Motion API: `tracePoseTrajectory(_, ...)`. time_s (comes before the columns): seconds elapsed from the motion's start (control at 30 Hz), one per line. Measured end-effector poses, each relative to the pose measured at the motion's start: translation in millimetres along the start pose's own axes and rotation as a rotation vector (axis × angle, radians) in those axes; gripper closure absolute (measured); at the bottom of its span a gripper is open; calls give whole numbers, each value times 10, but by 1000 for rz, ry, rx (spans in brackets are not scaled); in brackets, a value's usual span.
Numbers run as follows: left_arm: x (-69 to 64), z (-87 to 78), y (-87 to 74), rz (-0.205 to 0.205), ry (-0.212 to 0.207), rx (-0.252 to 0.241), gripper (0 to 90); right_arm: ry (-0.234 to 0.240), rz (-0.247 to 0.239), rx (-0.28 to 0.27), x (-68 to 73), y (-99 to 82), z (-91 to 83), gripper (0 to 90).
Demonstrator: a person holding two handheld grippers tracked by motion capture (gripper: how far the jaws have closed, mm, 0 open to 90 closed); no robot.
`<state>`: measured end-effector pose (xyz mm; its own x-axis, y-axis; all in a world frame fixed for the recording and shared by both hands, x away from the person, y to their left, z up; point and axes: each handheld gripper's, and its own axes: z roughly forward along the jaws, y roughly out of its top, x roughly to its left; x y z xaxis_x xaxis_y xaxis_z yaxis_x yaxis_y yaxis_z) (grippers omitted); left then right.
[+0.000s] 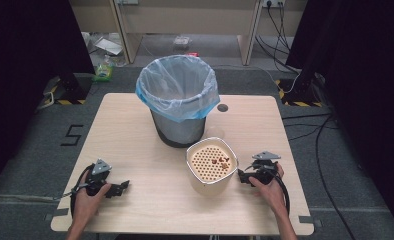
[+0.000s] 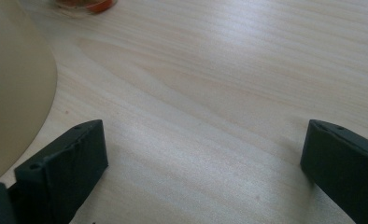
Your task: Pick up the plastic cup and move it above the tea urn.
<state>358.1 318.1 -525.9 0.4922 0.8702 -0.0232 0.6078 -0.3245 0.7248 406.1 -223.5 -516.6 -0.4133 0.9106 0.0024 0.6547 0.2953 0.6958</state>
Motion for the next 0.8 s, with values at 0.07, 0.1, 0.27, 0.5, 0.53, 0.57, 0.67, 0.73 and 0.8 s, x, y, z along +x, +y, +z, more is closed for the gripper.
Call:
tracePoseTrajectory(0.07, 0, 0, 0, 0, 0, 0, 0, -3, 1, -5, -1, -7, -7, 24)
tracePoseTrajectory(0.1, 0, 0, 0, 0, 0, 0, 0, -2, 0, -3, -3, -7, -9, 28)
tracePoseTrajectory(0.27, 0, 0, 0, 0, 0, 0, 0, 18, -10, -29, -53, 12, -62, 240)
tracePoseTrajectory(0.5, 1, 0, 1, 1, 0, 0, 0, 19, -6, -80, -113, 186, -239, 194)
tracePoseTrajectory(0.53, 1, 1, 1, 1, -1, 0, 0, 16, -8, -86, -118, 226, -264, 198)
tracePoseTrajectory(0.57, 1, 1, 1, 1, -1, 0, 0, 17, -8, -96, -123, 266, -286, 209)
tracePoseTrajectory(0.67, 2, 1, 1, 1, -1, 0, 0, 15, -2, -111, -150, 390, -341, 223)
tracePoseTrajectory(0.73, 3, 1, 1, 2, -2, 0, 0, 14, 15, -121, -172, 480, -374, 237)
tracePoseTrajectory(0.8, 3, 1, 1, 3, -2, 0, 0, 26, 12, -135, -195, 586, -403, 255)
